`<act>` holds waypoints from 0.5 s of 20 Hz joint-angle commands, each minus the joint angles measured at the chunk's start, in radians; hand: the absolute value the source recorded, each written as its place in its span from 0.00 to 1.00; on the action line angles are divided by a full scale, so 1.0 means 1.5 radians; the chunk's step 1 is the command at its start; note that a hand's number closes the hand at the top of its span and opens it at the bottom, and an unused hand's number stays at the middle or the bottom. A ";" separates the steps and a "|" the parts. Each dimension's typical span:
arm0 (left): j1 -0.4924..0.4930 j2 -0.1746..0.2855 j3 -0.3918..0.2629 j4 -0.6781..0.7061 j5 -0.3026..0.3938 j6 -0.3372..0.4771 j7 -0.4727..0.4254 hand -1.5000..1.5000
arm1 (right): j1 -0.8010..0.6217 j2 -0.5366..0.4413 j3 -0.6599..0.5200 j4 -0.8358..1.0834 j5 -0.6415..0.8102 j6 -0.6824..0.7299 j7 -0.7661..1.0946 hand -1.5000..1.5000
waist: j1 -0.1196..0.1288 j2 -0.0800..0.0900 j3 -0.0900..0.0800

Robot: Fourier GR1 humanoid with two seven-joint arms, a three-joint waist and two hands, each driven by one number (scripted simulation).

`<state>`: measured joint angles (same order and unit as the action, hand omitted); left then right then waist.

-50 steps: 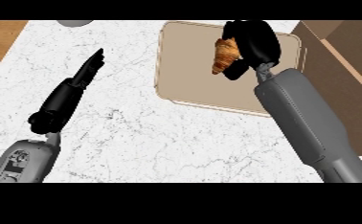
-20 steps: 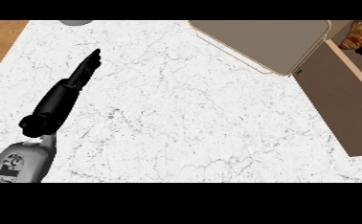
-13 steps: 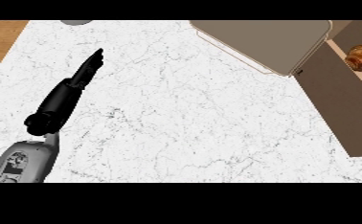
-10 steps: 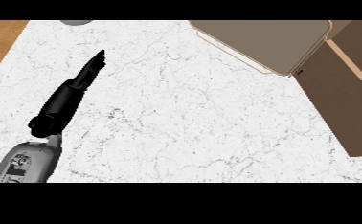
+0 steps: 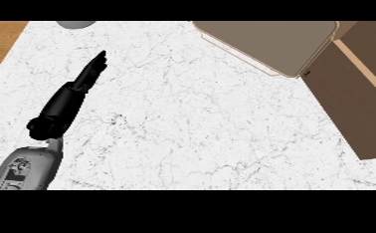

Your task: Pick the croissant from the tray and place it in the cardboard box

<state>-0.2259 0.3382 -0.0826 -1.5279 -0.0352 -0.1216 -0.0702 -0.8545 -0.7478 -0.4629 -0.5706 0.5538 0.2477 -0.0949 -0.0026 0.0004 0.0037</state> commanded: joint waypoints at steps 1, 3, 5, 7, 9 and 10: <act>0.006 -0.009 -0.012 -0.005 -0.010 0.005 -0.003 0.50 | -0.053 0.015 -0.146 0.015 -0.131 -0.055 0.008 0.00 | 0.004 -0.001 0.000; -0.005 0.015 0.011 0.005 0.002 -0.013 -0.004 0.50 | -0.032 0.018 -0.194 0.036 -0.172 -0.070 0.015 0.00 | -0.001 0.001 -0.001; -0.007 0.007 0.010 -0.005 0.009 -0.015 0.007 0.50 | -0.024 -0.012 -0.223 0.052 -0.189 -0.086 0.030 0.00 | 0.003 0.002 -0.001; 0.026 -0.008 -0.010 -0.022 -0.012 0.000 0.001 0.50 | 0.004 -0.027 -0.251 0.075 -0.213 -0.088 -0.009 0.00 | 0.011 0.004 -0.001; 0.022 -0.004 0.005 -0.022 0.008 -0.019 -0.013 0.50 | 0.021 -0.050 -0.256 0.113 -0.215 -0.092 -0.055 0.00 | 0.018 0.007 -0.001; 0.002 0.001 0.014 0.014 -0.006 -0.014 -0.025 0.50 | 0.034 -0.064 -0.271 0.099 -0.232 -0.085 -0.051 0.00 | 0.007 0.005 -0.001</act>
